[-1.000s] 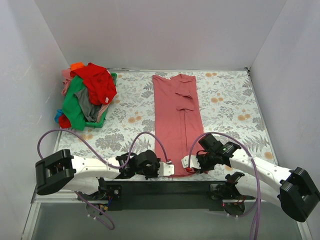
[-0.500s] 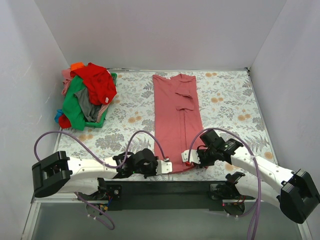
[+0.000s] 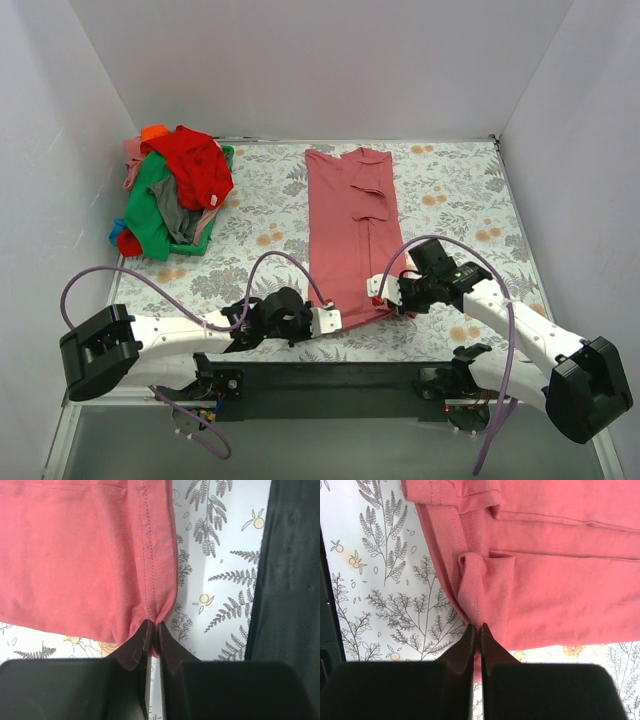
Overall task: Fold and stack the t-shirts
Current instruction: Fold the tshirt
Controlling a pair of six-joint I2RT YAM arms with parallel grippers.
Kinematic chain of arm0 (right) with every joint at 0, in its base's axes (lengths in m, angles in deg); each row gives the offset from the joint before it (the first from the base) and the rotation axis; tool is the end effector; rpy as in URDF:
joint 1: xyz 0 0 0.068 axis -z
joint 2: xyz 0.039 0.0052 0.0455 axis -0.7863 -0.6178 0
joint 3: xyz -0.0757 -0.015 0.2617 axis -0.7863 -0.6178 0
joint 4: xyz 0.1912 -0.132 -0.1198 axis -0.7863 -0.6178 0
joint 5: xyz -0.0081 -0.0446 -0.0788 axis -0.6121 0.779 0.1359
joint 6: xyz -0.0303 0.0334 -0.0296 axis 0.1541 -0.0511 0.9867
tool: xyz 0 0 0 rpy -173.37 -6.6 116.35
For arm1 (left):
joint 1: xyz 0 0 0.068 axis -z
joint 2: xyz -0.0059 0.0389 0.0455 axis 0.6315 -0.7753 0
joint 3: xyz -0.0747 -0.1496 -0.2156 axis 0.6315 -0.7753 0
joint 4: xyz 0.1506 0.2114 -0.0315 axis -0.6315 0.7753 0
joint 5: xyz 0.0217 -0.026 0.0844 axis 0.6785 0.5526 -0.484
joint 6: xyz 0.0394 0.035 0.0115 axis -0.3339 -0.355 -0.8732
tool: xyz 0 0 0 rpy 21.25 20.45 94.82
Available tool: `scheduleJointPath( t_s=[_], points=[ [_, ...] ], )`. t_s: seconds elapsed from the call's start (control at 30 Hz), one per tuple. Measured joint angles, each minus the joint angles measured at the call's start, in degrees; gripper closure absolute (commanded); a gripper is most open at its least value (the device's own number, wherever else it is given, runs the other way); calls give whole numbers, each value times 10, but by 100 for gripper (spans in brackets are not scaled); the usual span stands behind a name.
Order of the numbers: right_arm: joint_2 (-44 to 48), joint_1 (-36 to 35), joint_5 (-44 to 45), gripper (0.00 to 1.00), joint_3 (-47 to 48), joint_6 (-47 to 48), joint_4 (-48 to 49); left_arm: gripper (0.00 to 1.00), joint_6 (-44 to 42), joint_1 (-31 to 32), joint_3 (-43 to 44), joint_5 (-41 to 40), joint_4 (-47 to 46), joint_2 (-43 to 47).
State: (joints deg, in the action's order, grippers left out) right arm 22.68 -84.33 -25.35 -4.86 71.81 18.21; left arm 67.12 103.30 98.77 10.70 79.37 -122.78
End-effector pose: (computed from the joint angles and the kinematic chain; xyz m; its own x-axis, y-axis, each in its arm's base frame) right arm 0.1499 0.1100 0.2007 0.1848 -0.8462 -0.4999 -0.9645 -0.0584 -0.2576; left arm 0.0911 -0.1980 0.1541 -0.5436 0.4829 -0.6866 0.8126 0.5078 -0.2862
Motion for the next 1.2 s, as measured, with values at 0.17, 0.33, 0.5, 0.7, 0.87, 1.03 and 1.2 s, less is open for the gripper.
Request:
scheduleJointPath(
  t_s=[0.17, 0.33, 0.5, 0.7, 0.87, 1.03, 1.2],
  points=[
    [-10, 14, -9, 99, 9, 1, 2, 100, -1, -16, 0, 5, -7, 1],
    [-21, 23, -10, 99, 21, 1, 5, 100, -6, -34, 3, 15, -13, 1],
    [-39, 36, -10, 99, 39, 0, 12, 100, -14, -59, 12, 28, -21, -2],
    [-66, 60, -10, 99, 70, -1, 19, 100, -23, -91, 28, 46, -33, -15],
    [-89, 79, -10, 99, 96, -1, 25, 100, -31, -111, 44, 61, -42, -34],
    [-110, 96, -12, 99, 121, -1, 31, 100, -40, -133, 68, 78, -50, -67],
    [-124, 111, -12, 99, 135, -1, 34, 100, -48, -152, 86, 92, -57, -89]
  ],
)
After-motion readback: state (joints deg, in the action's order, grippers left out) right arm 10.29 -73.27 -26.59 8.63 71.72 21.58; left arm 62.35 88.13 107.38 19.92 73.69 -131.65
